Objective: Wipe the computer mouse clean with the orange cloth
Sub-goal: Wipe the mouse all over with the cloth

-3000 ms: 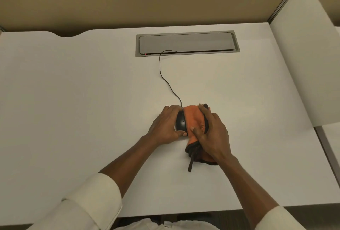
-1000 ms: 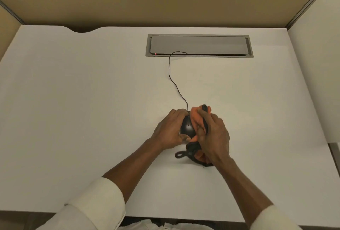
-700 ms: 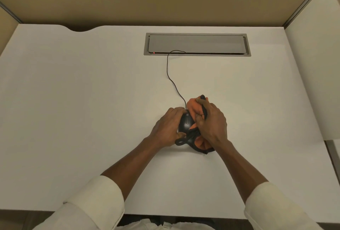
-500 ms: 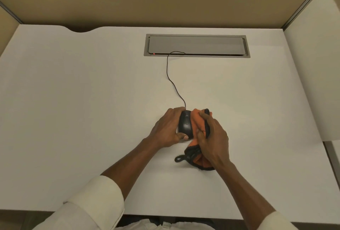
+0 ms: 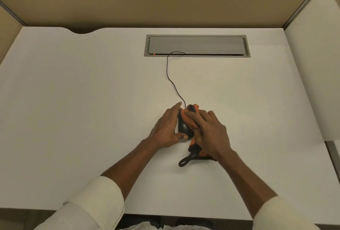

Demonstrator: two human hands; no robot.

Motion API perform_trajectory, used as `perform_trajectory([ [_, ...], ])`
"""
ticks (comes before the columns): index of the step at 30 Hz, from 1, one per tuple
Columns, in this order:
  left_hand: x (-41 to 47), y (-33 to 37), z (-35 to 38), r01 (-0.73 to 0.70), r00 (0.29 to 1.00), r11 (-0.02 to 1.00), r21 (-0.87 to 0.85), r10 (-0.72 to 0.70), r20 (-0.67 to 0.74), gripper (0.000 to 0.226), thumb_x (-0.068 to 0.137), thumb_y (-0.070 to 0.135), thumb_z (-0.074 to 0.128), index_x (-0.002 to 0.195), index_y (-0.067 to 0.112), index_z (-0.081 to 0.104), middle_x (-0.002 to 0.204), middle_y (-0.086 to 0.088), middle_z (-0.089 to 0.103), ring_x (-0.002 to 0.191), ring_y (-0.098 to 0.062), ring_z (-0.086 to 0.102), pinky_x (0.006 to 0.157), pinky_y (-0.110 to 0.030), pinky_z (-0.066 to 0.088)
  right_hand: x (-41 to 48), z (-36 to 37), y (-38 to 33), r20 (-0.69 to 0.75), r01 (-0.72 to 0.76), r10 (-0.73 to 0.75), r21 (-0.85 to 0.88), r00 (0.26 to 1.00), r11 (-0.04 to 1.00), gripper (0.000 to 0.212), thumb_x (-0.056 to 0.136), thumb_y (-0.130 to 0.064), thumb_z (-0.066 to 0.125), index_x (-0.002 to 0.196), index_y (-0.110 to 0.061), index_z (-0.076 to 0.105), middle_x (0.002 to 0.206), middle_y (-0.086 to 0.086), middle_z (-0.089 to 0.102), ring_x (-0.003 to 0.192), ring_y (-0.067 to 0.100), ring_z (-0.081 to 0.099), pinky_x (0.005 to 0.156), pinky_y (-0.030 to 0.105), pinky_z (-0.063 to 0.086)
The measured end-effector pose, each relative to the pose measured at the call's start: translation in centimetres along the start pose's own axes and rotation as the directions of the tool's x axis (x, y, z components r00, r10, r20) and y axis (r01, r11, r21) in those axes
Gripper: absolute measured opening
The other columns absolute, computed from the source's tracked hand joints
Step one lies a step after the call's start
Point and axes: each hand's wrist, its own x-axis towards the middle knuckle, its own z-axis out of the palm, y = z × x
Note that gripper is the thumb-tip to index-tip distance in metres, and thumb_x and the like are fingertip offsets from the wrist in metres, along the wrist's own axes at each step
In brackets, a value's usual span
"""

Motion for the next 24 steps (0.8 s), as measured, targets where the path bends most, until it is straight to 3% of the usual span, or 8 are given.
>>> perform_trajectory([
  [5,0.2,0.1,-0.1,0.027,1.000,1.000,-0.009,-0.027,0.000,0.130,0.068,0.050,0.090,0.162,0.036,0.002,0.158,0.001,0.040,0.136,-0.023,0.052,0.105,-0.047,0.054,4.0,-1.5,1.3,0.108,0.108,-0.100,-0.073,0.989,0.991,0.048,0.098,-0.024,0.056,0.143,-0.039,0.053,0.127,-0.011,0.064,0.099,0.021,0.052,0.059,0.035,0.052],
  [8,0.2,0.1,-0.1,0.032,0.999,0.999,-0.021,-0.032,0.000,0.130,0.068,0.051,0.089,0.162,0.036,0.001,0.159,0.002,0.038,0.137,-0.023,0.051,0.105,-0.046,0.054,4.5,-2.0,1.2,0.148,0.179,-0.166,-0.078,0.975,0.981,0.040,0.100,-0.035,0.049,0.139,-0.037,0.056,0.121,-0.010,0.066,0.094,0.020,0.051,0.055,0.029,0.042],
  [14,0.3,0.5,-0.4,0.027,0.999,0.999,-0.041,-0.027,0.020,0.128,0.067,0.051,0.087,0.164,0.028,0.007,0.156,0.002,0.042,0.140,-0.022,0.048,0.108,-0.047,0.053,1.1,-2.0,1.1,0.160,0.279,-0.268,-0.051,0.950,0.959,0.055,0.090,-0.014,0.060,0.140,-0.036,0.055,0.128,-0.011,0.064,0.089,0.019,0.048,0.047,0.029,0.041],
  [16,0.3,0.7,-0.5,0.040,0.999,0.998,-0.040,-0.039,0.022,0.128,0.065,0.058,0.083,0.164,0.027,0.008,0.155,0.002,0.044,0.140,-0.022,0.049,0.109,-0.046,0.051,0.1,-1.8,1.0,0.140,0.274,-0.265,-0.053,0.954,0.960,0.060,0.087,-0.010,0.061,0.140,-0.037,0.055,0.129,-0.012,0.063,0.087,0.019,0.048,0.046,0.028,0.040],
  [22,0.2,0.3,-0.2,0.051,0.999,0.999,-0.014,-0.051,0.016,0.129,0.069,0.044,0.091,0.164,0.032,0.004,0.158,0.002,0.039,0.140,-0.022,0.048,0.106,-0.047,0.054,2.0,-1.3,1.1,0.086,0.175,-0.168,-0.082,0.982,0.981,0.053,0.093,-0.018,0.059,0.143,-0.034,0.057,0.131,-0.009,0.064,0.094,0.022,0.051,0.052,0.027,0.038],
  [24,0.2,0.2,-0.2,0.053,0.999,0.999,-0.006,-0.053,0.011,0.130,0.067,0.048,0.090,0.163,0.034,0.003,0.159,0.001,0.037,0.141,-0.021,0.047,0.106,-0.047,0.054,3.4,-1.2,1.3,0.087,0.108,-0.101,-0.077,0.991,0.991,0.051,0.096,-0.020,0.059,0.143,-0.036,0.055,0.127,-0.010,0.065,0.098,0.022,0.052,0.055,0.031,0.046],
])
